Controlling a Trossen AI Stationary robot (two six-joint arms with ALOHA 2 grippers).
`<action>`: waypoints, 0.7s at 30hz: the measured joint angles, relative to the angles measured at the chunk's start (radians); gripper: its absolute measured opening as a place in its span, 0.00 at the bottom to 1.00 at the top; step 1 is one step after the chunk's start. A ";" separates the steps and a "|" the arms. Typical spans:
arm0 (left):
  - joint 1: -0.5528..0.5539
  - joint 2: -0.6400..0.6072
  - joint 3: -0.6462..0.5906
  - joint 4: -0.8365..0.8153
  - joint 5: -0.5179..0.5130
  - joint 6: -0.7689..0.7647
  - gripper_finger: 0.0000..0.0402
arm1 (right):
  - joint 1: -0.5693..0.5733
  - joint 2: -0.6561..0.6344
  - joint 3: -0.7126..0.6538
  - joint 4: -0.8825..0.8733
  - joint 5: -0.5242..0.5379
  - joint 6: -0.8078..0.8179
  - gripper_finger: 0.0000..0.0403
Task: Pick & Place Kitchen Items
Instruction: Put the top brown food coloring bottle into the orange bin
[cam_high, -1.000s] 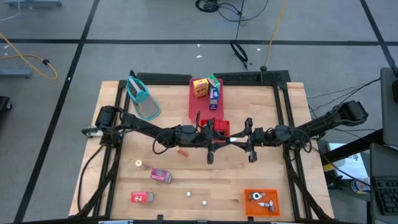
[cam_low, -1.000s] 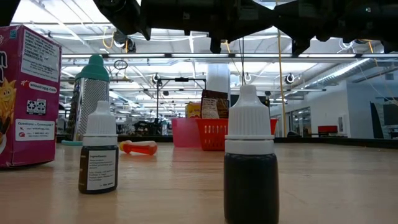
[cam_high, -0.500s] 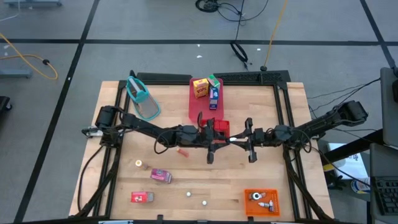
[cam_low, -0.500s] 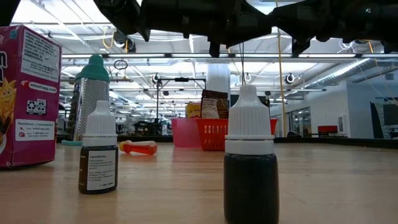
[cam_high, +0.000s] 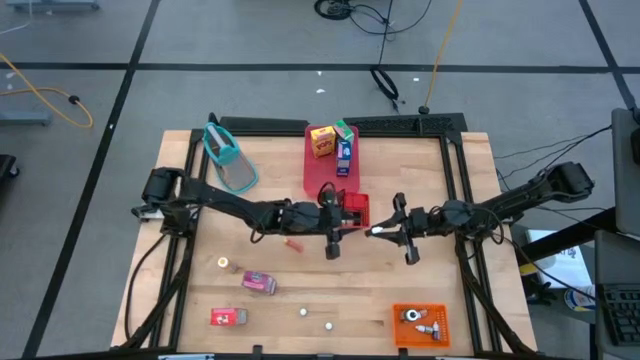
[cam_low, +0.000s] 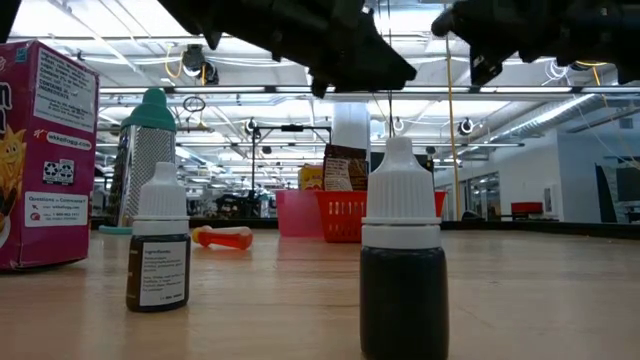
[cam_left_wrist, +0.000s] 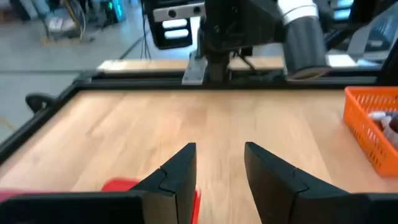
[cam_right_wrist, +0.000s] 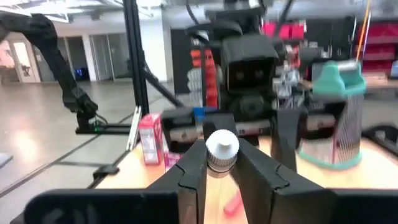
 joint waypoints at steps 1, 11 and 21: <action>0.000 -0.009 0.000 -0.024 -0.004 -0.008 0.34 | 0.000 -0.017 0.000 -0.036 -0.004 0.015 0.14; -0.002 -0.067 0.001 -0.181 -0.006 -0.015 0.34 | 0.090 -0.142 -0.001 -0.257 -0.249 0.199 0.14; -0.002 -0.074 0.001 -0.235 -0.006 -0.053 0.34 | 0.315 -0.183 -0.001 -0.405 -0.309 0.334 0.14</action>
